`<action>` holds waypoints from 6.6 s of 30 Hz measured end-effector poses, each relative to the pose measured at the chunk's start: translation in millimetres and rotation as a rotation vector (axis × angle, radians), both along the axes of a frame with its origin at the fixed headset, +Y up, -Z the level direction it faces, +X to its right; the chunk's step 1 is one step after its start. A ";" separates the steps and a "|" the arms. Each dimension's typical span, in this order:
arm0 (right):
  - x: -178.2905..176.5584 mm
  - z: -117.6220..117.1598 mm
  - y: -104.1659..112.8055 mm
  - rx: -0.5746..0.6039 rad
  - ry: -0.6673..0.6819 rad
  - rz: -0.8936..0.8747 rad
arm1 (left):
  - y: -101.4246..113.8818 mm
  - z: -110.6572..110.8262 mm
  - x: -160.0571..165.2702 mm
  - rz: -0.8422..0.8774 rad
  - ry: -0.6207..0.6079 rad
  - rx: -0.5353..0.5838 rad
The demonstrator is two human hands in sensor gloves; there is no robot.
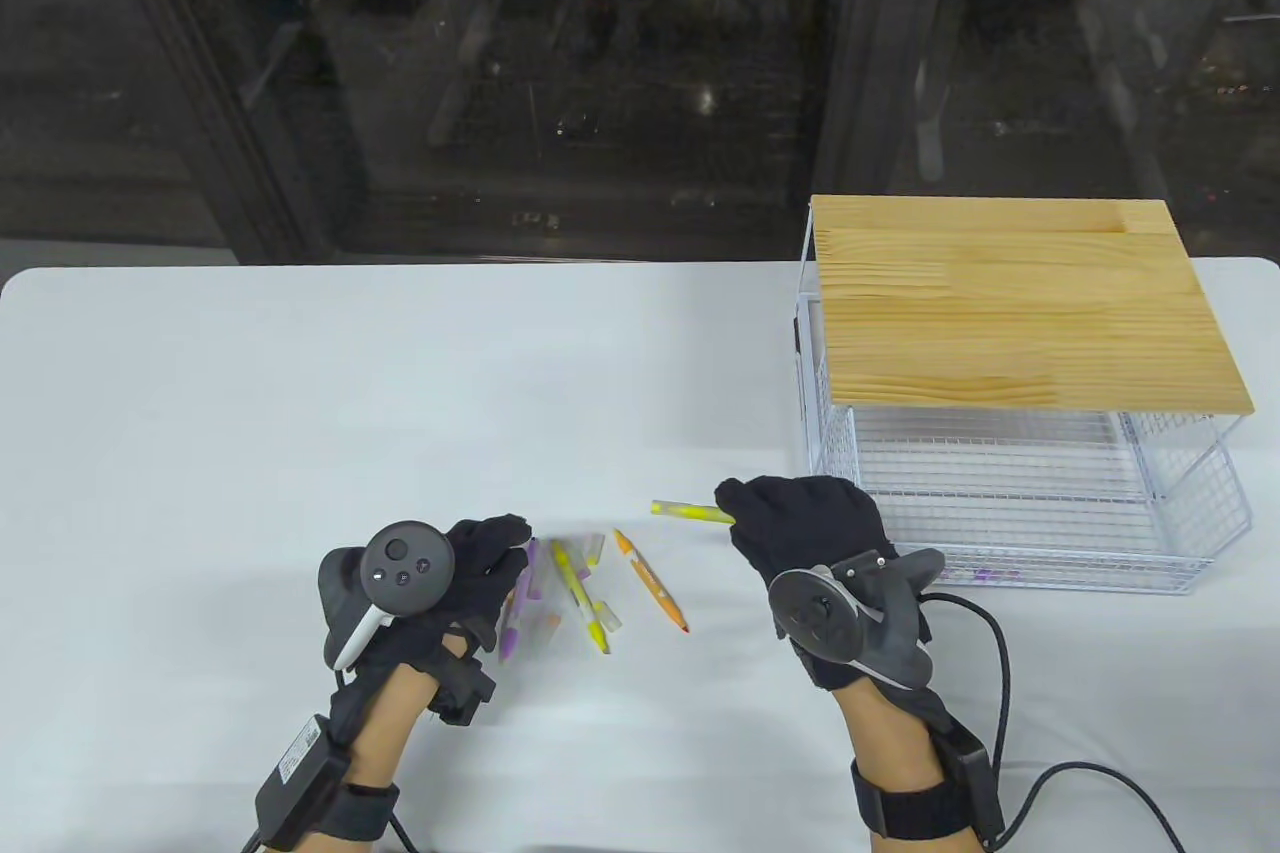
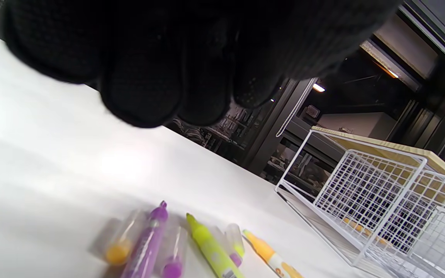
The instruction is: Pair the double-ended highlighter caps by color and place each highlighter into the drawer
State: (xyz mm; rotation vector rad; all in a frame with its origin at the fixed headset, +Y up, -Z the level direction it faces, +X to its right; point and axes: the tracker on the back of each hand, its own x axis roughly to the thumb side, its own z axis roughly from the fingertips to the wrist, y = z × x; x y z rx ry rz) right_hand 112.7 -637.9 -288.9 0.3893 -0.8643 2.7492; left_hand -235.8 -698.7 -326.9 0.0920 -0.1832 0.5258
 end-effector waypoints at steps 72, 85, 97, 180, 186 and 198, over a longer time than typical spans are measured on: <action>92.6 -15.7 -5.5 -0.087 -0.234 -0.217 | 2.1 -0.4 -6.7 0.008 0.022 -0.025; 28.9 -10.8 -5.6 -0.073 -0.075 -0.082 | 2.1 -0.7 -7.5 0.009 0.029 -0.037; -5.3 -15.8 -25.4 -0.146 -0.016 0.006 | 1.8 -1.0 -8.5 0.005 0.037 -0.053; -102.5 -66.3 -110.8 -0.661 -0.196 0.369 | -2.1 -6.9 -14.9 -0.113 0.068 -0.068; -92.1 -65.6 -100.8 -0.613 -0.165 0.308 | -2.4 -7.3 -15.9 -0.109 0.072 -0.069; -69.9 -54.5 -75.4 -0.535 -0.139 0.142 | -1.8 -7.7 -17.9 -0.099 0.079 -0.068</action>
